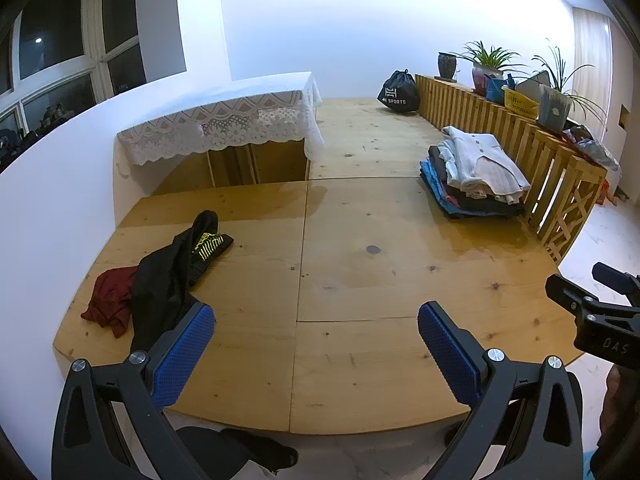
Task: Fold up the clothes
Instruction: 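Move both tools toward the crumpled black garment on the table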
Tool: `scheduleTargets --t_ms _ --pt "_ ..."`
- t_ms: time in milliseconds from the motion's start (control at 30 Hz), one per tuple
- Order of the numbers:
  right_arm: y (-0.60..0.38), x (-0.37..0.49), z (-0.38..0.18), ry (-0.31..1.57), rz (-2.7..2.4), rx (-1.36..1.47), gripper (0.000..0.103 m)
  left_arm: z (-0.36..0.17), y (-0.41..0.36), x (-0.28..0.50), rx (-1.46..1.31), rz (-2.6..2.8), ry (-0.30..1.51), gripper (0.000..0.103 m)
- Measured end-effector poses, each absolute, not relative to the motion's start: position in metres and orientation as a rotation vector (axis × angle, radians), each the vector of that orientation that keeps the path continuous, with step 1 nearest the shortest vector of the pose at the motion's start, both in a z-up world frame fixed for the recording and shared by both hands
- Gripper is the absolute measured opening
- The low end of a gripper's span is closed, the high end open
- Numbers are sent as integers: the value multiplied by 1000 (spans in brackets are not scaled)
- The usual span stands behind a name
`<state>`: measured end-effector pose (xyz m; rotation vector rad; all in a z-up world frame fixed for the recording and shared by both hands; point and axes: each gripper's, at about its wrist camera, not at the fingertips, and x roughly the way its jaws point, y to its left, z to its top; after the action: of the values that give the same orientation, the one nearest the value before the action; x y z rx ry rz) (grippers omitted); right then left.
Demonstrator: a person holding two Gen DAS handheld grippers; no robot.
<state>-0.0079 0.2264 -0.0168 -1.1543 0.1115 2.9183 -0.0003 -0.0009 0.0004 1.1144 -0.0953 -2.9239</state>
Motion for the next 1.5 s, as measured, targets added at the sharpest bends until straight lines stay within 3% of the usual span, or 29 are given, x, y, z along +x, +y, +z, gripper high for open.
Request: scheduleTargets --t_ms 200,1500 --pt "215 -13 -19 86 2927 -1183 103 1 -8 -2 1079 -2911 -133 102" --pt "80 -73 -30 -172 3121 -1356 103 -16 -128 -13 1098 -2644 77 102"
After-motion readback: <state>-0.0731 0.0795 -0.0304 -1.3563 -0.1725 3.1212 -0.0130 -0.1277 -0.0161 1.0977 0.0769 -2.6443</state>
